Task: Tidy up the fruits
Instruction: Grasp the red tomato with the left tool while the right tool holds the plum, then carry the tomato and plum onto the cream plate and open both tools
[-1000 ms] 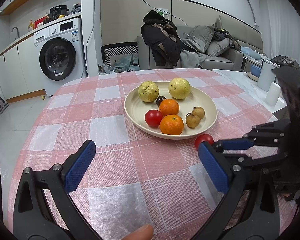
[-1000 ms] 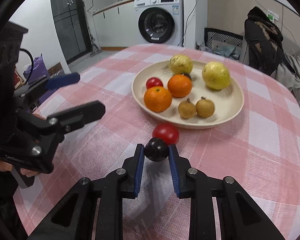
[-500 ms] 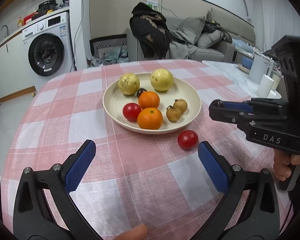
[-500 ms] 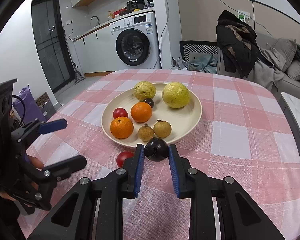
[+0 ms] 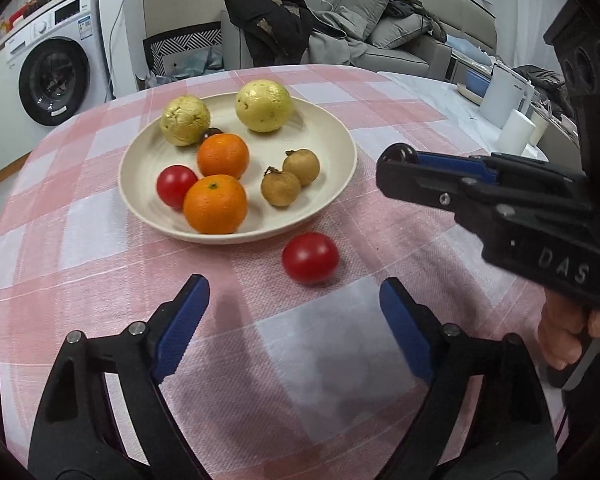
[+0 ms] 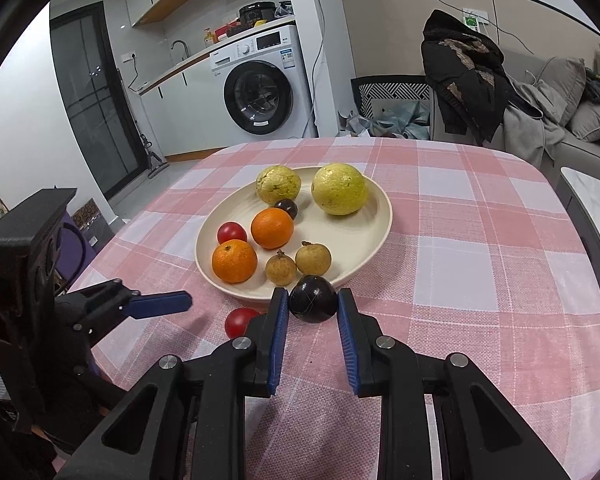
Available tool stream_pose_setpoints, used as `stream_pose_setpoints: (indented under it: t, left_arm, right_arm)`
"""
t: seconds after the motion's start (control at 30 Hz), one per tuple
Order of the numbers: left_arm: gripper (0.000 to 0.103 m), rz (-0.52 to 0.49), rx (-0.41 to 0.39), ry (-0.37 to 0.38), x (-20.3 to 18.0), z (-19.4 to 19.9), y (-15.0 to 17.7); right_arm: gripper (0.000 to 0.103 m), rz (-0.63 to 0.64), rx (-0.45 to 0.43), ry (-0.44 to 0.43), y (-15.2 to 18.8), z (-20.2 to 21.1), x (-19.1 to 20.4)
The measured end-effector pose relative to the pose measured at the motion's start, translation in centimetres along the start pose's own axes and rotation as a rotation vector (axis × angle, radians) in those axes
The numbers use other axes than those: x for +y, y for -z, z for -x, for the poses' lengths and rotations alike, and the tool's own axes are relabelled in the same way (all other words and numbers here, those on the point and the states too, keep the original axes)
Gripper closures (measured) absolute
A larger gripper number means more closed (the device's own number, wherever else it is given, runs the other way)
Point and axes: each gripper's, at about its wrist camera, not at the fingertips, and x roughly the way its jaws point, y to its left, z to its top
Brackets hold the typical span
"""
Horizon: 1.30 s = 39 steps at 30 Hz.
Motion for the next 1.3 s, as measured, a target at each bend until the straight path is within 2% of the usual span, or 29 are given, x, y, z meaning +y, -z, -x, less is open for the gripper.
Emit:
stream_pose_setpoints:
  t: [0.1,0.2,0.3,0.4,0.57,0.9,1.3]
  left_arm:
    - [0.025,0.003,0.013,0.001,-0.4,-0.9,-0.6]
    - [0.035,0.009,0.039,0.008,-0.6,-1.8,-0.8]
    - [0.038,0.016,0.035,0.008,-0.4,-2.0,-1.0]
    - [0.047,0.030,0.029,0.006,-0.1,-2.0,-1.1]
    - [0.075,0.043,0.020,0.038,0.2,-1.9,-1.3]
    - [0.075,0.064,-0.009,0.090,0.8,-0.8,-1.3]
    - [0.075,0.072,-0.132,0.083,2.5,3.4,-2.2]
  right_arm:
    - [0.077,0.001,0.001,0.000,0.0,0.0,0.0]
    - [0.077,-0.001,0.000,0.000,0.0,0.0,0.0]
    - [0.077,-0.003,0.000,0.000,0.1,0.0,0.0]
    - [0.077,-0.002,-0.002,-0.002,0.0,0.0,0.0]
    - [0.077,-0.003,0.002,0.002,0.0,-0.1,-0.1]
    - [0.077,-0.012,-0.007,0.002,-0.1,0.2,-0.2]
    - [0.077,-0.024,-0.026,-0.007,-0.3,0.3,-0.5]
